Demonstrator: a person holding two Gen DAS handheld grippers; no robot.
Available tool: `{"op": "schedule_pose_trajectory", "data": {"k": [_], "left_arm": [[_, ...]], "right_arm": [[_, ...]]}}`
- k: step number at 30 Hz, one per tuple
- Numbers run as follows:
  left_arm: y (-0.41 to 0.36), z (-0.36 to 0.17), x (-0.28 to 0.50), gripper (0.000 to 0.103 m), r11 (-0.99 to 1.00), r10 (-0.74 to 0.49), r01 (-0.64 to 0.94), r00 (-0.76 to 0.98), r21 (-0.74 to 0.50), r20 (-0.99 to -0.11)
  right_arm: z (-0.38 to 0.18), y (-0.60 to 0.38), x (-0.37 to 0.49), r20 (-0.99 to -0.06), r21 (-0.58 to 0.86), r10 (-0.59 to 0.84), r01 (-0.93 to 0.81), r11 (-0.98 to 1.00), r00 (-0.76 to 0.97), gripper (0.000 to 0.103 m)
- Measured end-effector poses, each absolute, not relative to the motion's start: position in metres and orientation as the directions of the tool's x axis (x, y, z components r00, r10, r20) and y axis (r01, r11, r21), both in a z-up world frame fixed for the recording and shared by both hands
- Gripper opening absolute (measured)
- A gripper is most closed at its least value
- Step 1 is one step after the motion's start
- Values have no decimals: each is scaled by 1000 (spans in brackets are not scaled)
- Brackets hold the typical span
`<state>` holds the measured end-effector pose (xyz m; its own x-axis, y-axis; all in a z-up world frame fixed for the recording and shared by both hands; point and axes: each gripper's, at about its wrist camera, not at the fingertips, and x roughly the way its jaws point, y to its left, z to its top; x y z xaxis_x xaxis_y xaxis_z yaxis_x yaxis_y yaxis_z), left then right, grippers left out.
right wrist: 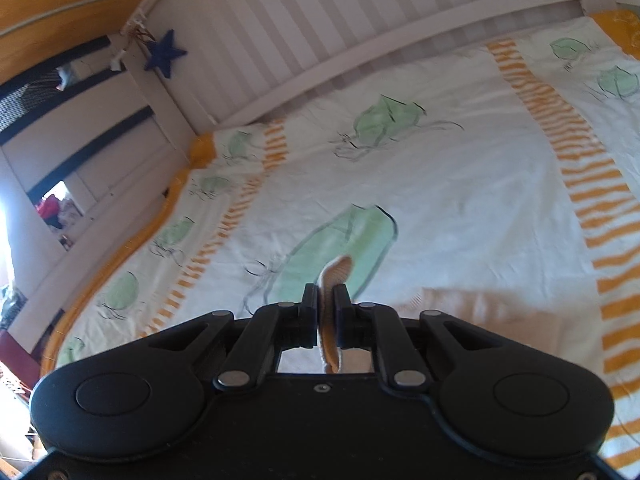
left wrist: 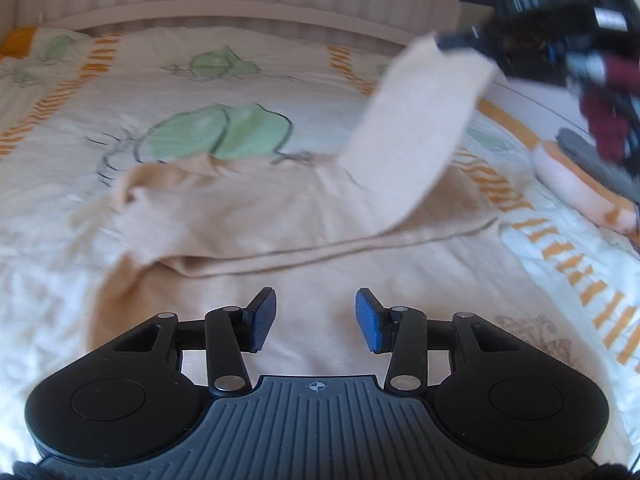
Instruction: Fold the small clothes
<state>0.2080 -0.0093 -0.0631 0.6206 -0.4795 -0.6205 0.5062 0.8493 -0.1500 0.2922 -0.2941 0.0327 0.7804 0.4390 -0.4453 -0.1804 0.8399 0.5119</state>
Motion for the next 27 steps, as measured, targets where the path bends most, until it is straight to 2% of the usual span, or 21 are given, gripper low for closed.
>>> {"op": "schedule_pose_trajectory", "data": {"k": [7, 8, 10, 11, 12, 13, 15, 17, 19, 22, 27], "left_arm": [[-37, -78, 231, 43, 859, -462, 494, 633, -135, -621], [-39, -80, 232, 43, 866, -450, 482, 635, -133, -628], [-37, -82, 230, 43, 867, -454, 476, 627, -151, -633], [-35, -82, 228, 43, 867, -454, 473, 624, -154, -636], [-33, -83, 226, 43, 869, -450, 471, 625, -151, -638], [-30, -82, 223, 43, 870, -446, 470, 623, -148, -643], [-22, -82, 218, 43, 871, -448, 466, 615, -159, -649], [-15, -82, 214, 43, 875, -444, 452, 610, -171, -656], [-7, -82, 210, 43, 883, -437, 433, 615, -183, -657], [7, -81, 206, 43, 894, -428, 394, 620, -211, -657], [22, -81, 200, 43, 905, -415, 352, 615, -238, -671]], "right_arm": [[69, -285, 295, -377, 519, 484, -253, 816, 789, 17], [72, -282, 297, -386, 495, 472, -254, 831, 793, 18], [69, -281, 303, -437, 450, 422, -213, 867, 794, 25], [64, -281, 306, -467, 438, 404, -191, 878, 787, 32], [55, -280, 310, -506, 416, 387, -175, 893, 771, 55], [44, -278, 312, -549, 375, 356, -159, 914, 756, 71], [25, -268, 307, -613, 260, 285, -152, 954, 737, 72], [8, -251, 297, -632, 132, 214, -168, 977, 745, 72], [-6, -231, 286, -621, -1, 130, -166, 986, 773, 73], [-23, -197, 267, -552, -180, 31, -155, 971, 833, 73], [-47, -168, 262, -648, -187, 132, -325, 927, 750, 68]]}}
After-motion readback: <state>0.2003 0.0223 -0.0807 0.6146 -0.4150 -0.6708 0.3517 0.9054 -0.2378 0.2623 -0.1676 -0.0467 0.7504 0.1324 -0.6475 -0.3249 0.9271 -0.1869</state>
